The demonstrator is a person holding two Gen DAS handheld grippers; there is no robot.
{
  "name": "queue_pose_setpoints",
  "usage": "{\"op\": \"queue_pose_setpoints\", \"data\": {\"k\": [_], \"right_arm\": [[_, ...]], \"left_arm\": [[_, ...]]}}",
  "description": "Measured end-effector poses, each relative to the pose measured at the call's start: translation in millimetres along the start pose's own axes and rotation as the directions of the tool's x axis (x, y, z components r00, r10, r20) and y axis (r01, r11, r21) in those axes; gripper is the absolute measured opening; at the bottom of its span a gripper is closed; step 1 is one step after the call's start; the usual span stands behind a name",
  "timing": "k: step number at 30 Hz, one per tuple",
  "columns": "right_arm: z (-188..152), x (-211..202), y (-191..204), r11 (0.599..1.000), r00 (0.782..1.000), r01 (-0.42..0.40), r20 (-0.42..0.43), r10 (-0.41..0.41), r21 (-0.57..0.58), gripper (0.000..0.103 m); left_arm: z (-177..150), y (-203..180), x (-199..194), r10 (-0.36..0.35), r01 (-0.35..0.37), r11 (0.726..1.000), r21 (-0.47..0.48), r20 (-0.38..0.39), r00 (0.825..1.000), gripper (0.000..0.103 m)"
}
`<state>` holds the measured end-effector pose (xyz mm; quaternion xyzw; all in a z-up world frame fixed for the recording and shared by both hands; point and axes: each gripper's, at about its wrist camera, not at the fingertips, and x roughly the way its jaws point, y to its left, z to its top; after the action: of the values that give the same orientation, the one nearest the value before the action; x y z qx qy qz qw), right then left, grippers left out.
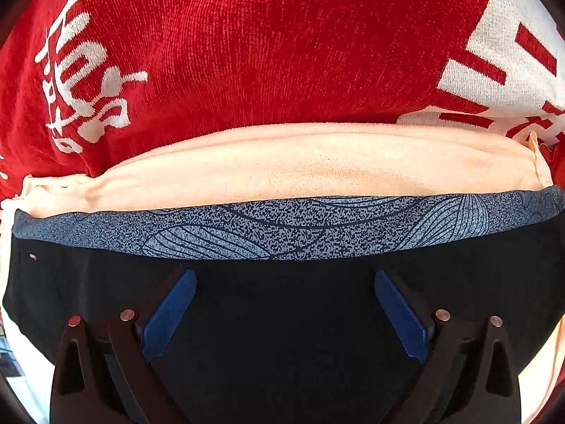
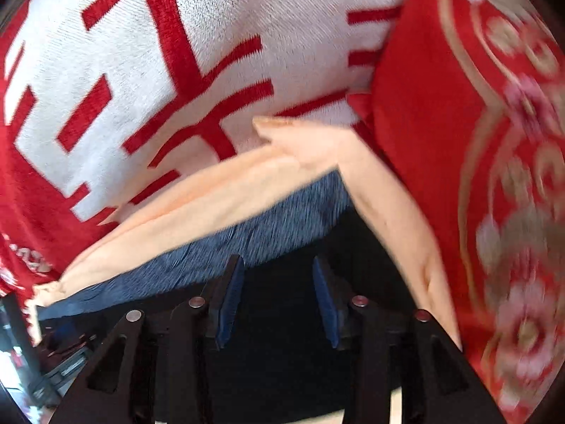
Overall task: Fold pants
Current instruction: 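Grasp the patterned side edge with the right gripper and fold it over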
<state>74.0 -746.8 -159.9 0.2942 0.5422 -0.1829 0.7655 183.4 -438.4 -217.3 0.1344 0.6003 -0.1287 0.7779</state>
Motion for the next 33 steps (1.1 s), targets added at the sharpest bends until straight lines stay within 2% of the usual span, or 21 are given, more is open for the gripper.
{"op": "queue_pose_setpoints", "data": {"k": [5, 10, 12, 15, 18, 22, 26, 29, 33], "right_arm": [[-47, -18, -3, 0.996, 0.996, -0.079, -0.044, 0.08, 0.033, 0.046], [-97, -28, -16, 0.983, 0.982, -0.155, -0.09, 0.164, 0.102, 0.046], [-110, -31, -17, 0.977, 0.976, -0.182, -0.101, 0.194, 0.111, 0.046], [-122, -32, -28, 0.961, 0.965, -0.23, -0.092, 0.246, 0.153, 0.046], [-121, -33, -43, 0.927, 0.953, -0.281, -0.042, 0.3, 0.251, 0.046], [-115, -35, -68, 0.884, 0.943, -0.325, 0.041, 0.331, 0.336, 0.046], [-115, -29, -82, 0.861, 0.938, -0.338, 0.06, 0.341, 0.38, 0.046], [-119, -21, -91, 0.845, 0.933, -0.351, 0.079, 0.35, 0.403, 0.046], [-122, -17, -108, 0.811, 0.919, -0.391, 0.126, 0.375, 0.435, 0.046]], "left_arm": [[-3, 13, 7, -0.03, 0.03, 1.0, -0.01, 0.002, 1.0, 0.102], [-3, 16, 7, -0.014, 0.014, 1.0, -0.016, -0.009, 1.0, 0.102], [-6, 13, 1, -0.002, 0.002, 1.0, -0.012, -0.018, 1.0, 0.102], [-13, 4, -20, -0.038, 0.038, 0.999, 0.033, -0.007, 0.999, 0.102], [-26, -16, -38, -0.075, 0.074, 0.993, 0.096, 0.011, 0.997, 0.102], [-37, -38, -40, -0.103, 0.103, 0.989, 0.111, -0.006, 0.995, 0.102], [-49, -51, -26, -0.084, 0.088, 0.992, 0.094, -0.046, 0.995, 0.102], [-53, -50, -21, -0.09, 0.093, 0.993, 0.074, -0.041, 0.995, 0.102], [-56, -53, -20, -0.079, 0.081, 0.992, 0.096, -0.032, 0.996, 0.102]]}}
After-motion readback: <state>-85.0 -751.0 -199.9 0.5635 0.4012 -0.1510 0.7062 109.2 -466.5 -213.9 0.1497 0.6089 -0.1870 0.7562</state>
